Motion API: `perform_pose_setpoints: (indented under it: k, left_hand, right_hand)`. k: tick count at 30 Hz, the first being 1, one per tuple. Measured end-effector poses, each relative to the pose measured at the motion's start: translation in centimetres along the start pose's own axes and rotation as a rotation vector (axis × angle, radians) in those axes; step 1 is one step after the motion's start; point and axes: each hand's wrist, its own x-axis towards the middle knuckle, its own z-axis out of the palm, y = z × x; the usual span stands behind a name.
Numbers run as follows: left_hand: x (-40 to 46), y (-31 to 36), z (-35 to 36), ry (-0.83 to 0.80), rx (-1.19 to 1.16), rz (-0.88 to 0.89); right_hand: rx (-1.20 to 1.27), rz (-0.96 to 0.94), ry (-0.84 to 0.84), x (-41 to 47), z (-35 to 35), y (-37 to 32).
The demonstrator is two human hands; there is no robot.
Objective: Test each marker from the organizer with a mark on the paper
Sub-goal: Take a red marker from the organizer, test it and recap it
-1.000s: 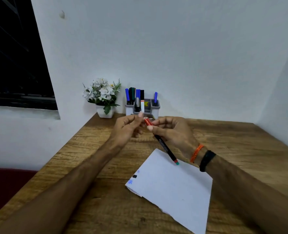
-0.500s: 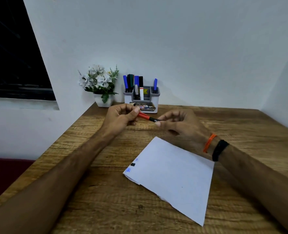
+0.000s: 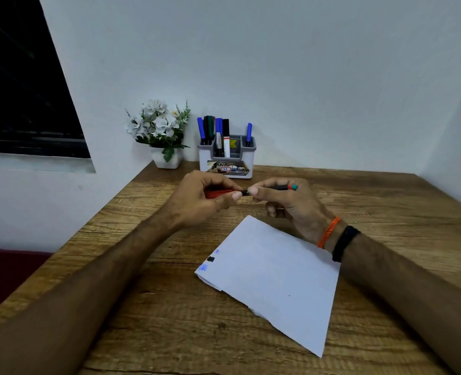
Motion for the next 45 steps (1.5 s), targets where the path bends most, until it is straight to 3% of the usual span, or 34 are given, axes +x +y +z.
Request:
perform_pose_setpoints:
  k: [9, 22, 29, 33, 38, 41, 45]
  left_hand:
    - [-0.5, 1.1, 1.4, -0.068, 0.301, 0.146]
    - [-0.8, 0.9, 1.9, -0.071, 0.322, 0.279]
    - [-0.5, 0.6, 1.6, -0.053, 0.312, 0.224]
    - [-0.5, 0.8, 0.9, -0.056, 0.216, 0.094]
    - [-0.9, -0.2, 0.4, -0.135, 0.297, -0.058]
    - [-1.0, -0.6, 0.2, -0.145, 0.269, -0.067]
    - [-1.0, -0.8, 0.2, -0.155, 0.241, -0.057]
  right_hand:
    - [0.052, -0.032, -0.100, -0.3, 1.4, 0.5]
    - [0.231, -0.075, -0.149, -0.1, 2.0, 1.1]
    - [0.161, -0.106, -0.117, -0.1, 1.6, 0.6]
    - [0.139, -0.102, -0.067, -0.2, 1.5, 0.4]
    - [0.183, -0.003, -0.134, -0.2, 0.9, 0.0]
    - [0.189, 0.012, -0.169, -0.5, 1.0, -0.3]
    - [0.067, -0.028, -0.094, -0.9, 1.5, -0.7]
